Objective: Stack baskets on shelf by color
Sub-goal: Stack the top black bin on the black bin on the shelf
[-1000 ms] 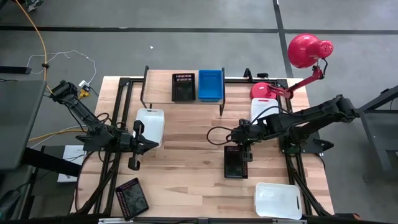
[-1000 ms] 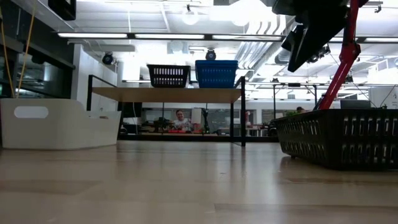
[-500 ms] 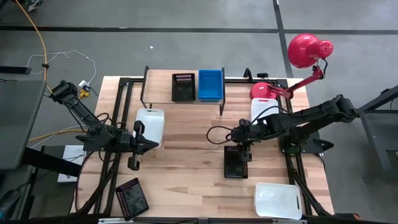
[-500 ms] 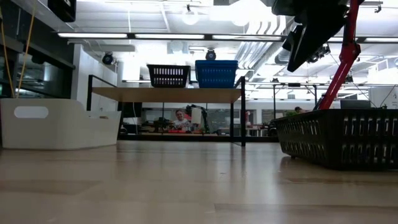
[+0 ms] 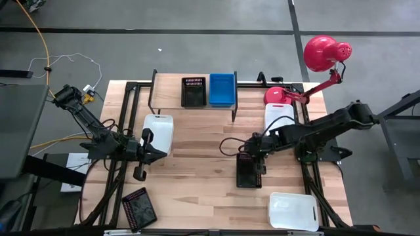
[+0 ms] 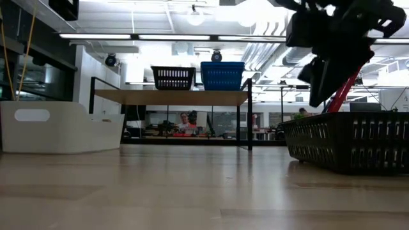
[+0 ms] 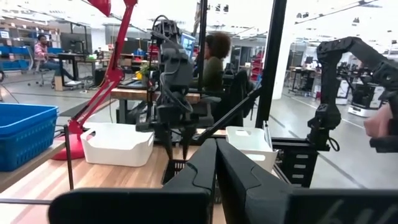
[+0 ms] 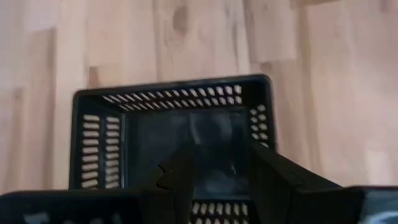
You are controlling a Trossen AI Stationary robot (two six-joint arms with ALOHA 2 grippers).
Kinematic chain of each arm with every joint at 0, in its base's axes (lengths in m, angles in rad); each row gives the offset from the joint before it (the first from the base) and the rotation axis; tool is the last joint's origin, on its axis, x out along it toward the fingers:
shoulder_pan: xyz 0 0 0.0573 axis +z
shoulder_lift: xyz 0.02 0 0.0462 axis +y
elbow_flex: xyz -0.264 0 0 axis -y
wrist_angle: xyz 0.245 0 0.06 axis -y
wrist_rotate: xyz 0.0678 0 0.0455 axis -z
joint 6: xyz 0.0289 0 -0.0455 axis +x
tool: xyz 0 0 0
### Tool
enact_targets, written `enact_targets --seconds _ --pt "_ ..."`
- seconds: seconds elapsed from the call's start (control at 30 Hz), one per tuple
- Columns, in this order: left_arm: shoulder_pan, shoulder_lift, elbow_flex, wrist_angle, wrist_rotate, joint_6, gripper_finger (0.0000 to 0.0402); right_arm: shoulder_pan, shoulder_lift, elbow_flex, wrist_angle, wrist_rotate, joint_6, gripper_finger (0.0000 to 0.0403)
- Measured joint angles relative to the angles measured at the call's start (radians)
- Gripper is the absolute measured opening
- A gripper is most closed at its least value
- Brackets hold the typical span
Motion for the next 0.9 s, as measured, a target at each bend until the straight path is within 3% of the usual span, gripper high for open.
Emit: enact_targets --seconds 0.2,0.9 --pt "0.0 0.0 0.0 0.0 -0.002 0.003 0.0 -0.004 0.0 -0.068 0.08 -0.008 -0.002 0.0123" --pt "0.0 0.0 0.0 -0.001 -0.003 0.011 0.0 -0.013 0.018 -0.071 0.081 0.082 -0.111 0.0123"
